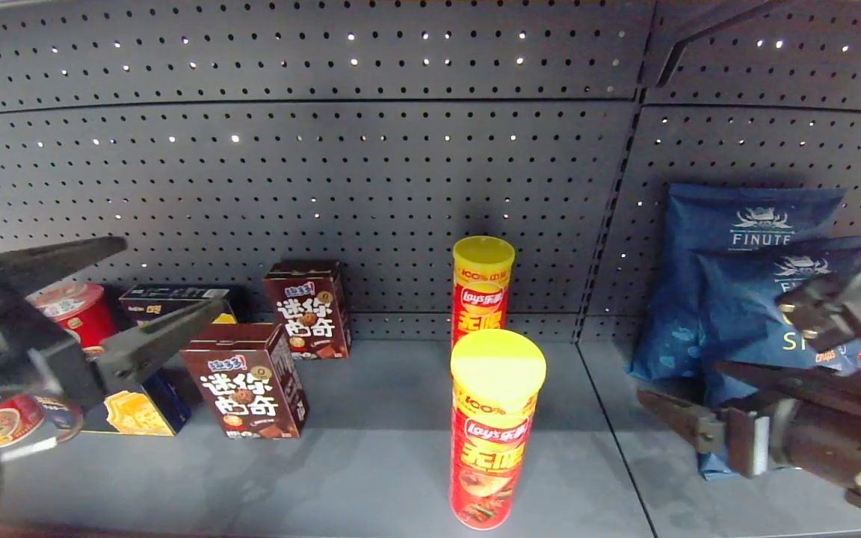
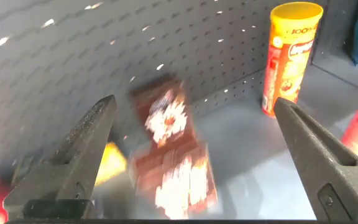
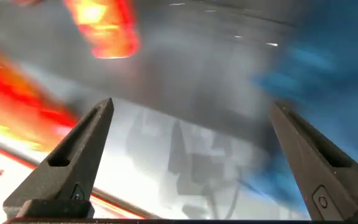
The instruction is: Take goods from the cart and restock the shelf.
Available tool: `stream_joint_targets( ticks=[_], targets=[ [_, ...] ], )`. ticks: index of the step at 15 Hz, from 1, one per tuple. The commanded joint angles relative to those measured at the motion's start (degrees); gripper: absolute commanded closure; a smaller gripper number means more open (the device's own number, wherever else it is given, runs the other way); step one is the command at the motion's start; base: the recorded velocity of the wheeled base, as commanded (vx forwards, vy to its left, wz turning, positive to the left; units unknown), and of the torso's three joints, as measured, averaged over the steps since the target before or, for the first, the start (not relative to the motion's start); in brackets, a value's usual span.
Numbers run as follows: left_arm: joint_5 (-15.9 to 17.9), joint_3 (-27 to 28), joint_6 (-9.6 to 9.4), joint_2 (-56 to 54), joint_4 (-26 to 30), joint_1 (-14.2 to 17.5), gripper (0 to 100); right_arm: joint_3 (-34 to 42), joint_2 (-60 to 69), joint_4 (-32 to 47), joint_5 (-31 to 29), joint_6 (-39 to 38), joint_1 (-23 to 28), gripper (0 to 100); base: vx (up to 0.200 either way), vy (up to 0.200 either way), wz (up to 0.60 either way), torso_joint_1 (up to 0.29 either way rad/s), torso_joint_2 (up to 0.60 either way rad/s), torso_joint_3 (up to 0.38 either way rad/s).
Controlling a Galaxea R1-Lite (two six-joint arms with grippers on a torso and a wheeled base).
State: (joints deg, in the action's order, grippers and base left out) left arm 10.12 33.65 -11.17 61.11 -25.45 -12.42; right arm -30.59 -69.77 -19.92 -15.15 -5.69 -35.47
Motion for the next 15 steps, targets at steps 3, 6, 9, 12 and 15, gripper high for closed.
stream_joint_targets(
  ticks=[3,6,9,12,15],
  targets=[
    [-7.92,-19.41,3.78,-35.27,16.05,10.31,0,17.23,36.28,13.5,-2.78,0.33,20.27,0,0.0,0.0,0.0,0.0,0.0,0.0],
    [-10.65,-20.2,3.7,-47.84,31.17,10.22,0,17.75,47.35,24.58,-3.57,0.51,28.97,0,0.0,0.0,0.0,0.0,0.0,0.0],
    [-9.85,-21.78,3.7,-56.8,36.97,10.05,0,19.86,57.99,27.92,-1.46,0.51,30.2,0,0.0,0.0,0.0,0.0,0.0,0.0],
    [-8.1,-25.38,3.52,-57.24,32.84,10.14,0,23.55,64.32,26.16,3.11,0.33,30.29,0,0.0,0.0,0.0,0.0,0.0,0.0],
    [-6.87,-33.65,3.87,-57.24,22.91,10.14,0,30.5,64.32,16.14,4.17,0.95,30.29,0,0.0,0.0,0.0,0.0,0.0,0.0]
  ],
)
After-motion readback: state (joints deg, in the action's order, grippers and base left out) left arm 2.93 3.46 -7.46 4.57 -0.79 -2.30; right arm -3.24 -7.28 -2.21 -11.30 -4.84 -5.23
